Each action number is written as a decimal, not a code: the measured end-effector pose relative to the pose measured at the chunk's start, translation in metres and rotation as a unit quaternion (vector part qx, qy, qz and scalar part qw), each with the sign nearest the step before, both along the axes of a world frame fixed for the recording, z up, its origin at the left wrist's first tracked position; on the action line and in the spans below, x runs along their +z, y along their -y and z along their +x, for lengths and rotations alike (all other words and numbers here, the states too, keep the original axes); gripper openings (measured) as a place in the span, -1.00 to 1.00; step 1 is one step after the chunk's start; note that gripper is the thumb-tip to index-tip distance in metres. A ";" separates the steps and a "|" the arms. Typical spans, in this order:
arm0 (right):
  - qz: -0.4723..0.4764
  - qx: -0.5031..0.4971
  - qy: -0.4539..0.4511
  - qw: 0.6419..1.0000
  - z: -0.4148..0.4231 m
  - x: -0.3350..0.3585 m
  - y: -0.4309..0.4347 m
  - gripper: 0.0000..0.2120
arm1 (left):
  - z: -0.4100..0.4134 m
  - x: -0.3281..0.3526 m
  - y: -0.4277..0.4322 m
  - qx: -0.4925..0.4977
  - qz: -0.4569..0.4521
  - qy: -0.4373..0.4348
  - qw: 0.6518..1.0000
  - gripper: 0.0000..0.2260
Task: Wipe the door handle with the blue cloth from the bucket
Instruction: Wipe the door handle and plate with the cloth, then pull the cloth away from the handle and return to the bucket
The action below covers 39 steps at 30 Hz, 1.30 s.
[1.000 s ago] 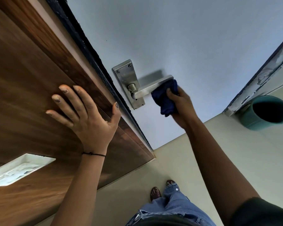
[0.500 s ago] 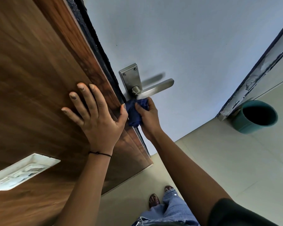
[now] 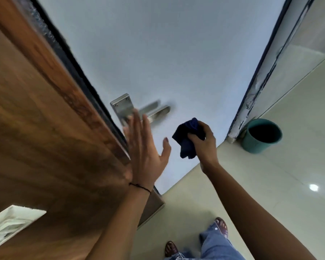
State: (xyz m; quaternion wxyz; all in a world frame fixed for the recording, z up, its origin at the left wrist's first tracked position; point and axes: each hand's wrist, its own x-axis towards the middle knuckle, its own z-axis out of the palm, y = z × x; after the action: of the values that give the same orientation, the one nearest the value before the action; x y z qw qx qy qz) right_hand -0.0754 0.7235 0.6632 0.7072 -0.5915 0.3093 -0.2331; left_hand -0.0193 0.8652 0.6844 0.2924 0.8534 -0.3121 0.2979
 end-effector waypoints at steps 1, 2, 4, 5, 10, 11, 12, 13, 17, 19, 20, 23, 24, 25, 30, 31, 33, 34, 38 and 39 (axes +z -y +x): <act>0.009 -0.006 0.005 1.000 -0.011 -0.004 0.016 -0.65 | -0.005 -0.001 0.019 -0.060 -0.008 -0.051 0.997 -0.27; 0.017 -0.014 0.015 1.000 -0.023 -0.007 0.031 -0.61 | -0.011 -0.004 0.038 -0.113 -0.024 -0.130 0.985 -0.31; 0.043 -0.021 0.036 0.998 -0.046 -0.011 0.062 -0.56 | -0.026 -0.003 0.077 -0.178 -0.068 -0.350 0.917 -0.36; 0.063 -0.022 0.047 0.997 -0.057 -0.012 0.078 -0.53 | -0.033 -0.004 0.097 -0.197 -0.097 -0.455 0.863 -0.38; 0.146 -0.017 0.084 0.986 -0.120 -0.010 0.174 -0.44 | -0.065 -0.018 0.208 -0.222 -0.224 -0.685 0.657 -0.71; 0.153 -0.014 0.078 0.985 -0.133 -0.011 0.194 -0.45 | -0.072 -0.020 0.230 -0.221 -0.231 -0.697 0.642 -0.74; 0.161 -0.012 0.069 0.984 -0.144 -0.011 0.213 -0.47 | -0.079 -0.023 0.251 -0.220 -0.233 -0.705 0.632 -0.75; 0.168 -0.011 0.057 0.984 -0.156 -0.013 0.231 -0.49 | -0.086 -0.025 0.273 -0.220 -0.230 -0.711 0.627 -0.75; 0.177 0.002 0.002 0.984 -0.193 -0.018 0.294 -0.55 | -0.109 -0.035 0.352 -0.203 -0.220 -0.733 0.611 -0.75; 0.186 0.006 -0.021 0.982 -0.206 -0.024 0.322 -0.53 | -0.118 -0.042 0.390 -0.189 -0.214 -0.745 0.602 -0.74; 0.192 0.000 -0.032 0.981 -0.210 -0.027 0.333 -0.50 | -0.121 -0.045 0.405 -0.186 -0.210 -0.751 0.598 -0.74; 0.177 -0.031 -0.067 0.981 -0.215 -0.040 0.379 -0.48 | -0.127 -0.057 0.456 -0.192 -0.179 -0.767 0.585 -0.75; 0.174 -0.035 -0.072 0.981 -0.214 -0.044 0.395 -0.49 | -0.126 -0.062 0.475 -0.190 -0.173 -0.770 0.585 -0.76; 0.173 -0.031 -0.074 0.982 -0.213 -0.048 0.409 -0.50 | -0.124 -0.066 0.491 -0.185 -0.168 -0.769 0.588 -0.80; 0.191 -0.050 -0.059 0.979 -0.188 -0.078 0.502 -0.37 | -0.097 -0.100 0.589 -0.175 -0.182 -0.803 0.540 -0.89; 0.204 -0.074 -0.056 0.975 -0.181 -0.087 0.525 -0.35 | -0.089 -0.110 0.609 -0.186 -0.181 -0.818 0.514 -0.87; 0.243 -0.128 -0.069 0.959 -0.166 -0.106 0.571 -0.36 | -0.074 -0.129 0.650 -0.207 -0.156 -0.852 0.455 -0.76; 0.269 -0.149 -0.072 0.949 -0.159 -0.116 0.594 -0.39 | -0.067 -0.139 0.670 -0.210 -0.142 -0.867 0.429 -0.72; 0.342 -0.167 -0.088 0.921 -0.140 -0.158 0.672 -0.54 | -0.050 -0.194 0.736 -0.159 -0.138 -0.895 0.393 -0.60; 0.351 -0.165 -0.102 0.916 -0.133 -0.173 0.690 -0.54 | -0.045 -0.212 0.751 -0.145 -0.137 -0.896 0.398 -0.56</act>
State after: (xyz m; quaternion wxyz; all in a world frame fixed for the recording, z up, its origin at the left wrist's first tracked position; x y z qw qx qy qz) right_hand -0.2083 0.0340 0.4899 0.7854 -0.2659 0.5352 -0.1613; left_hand -0.0641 0.1141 0.4726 0.5554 0.5211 0.0552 -0.6457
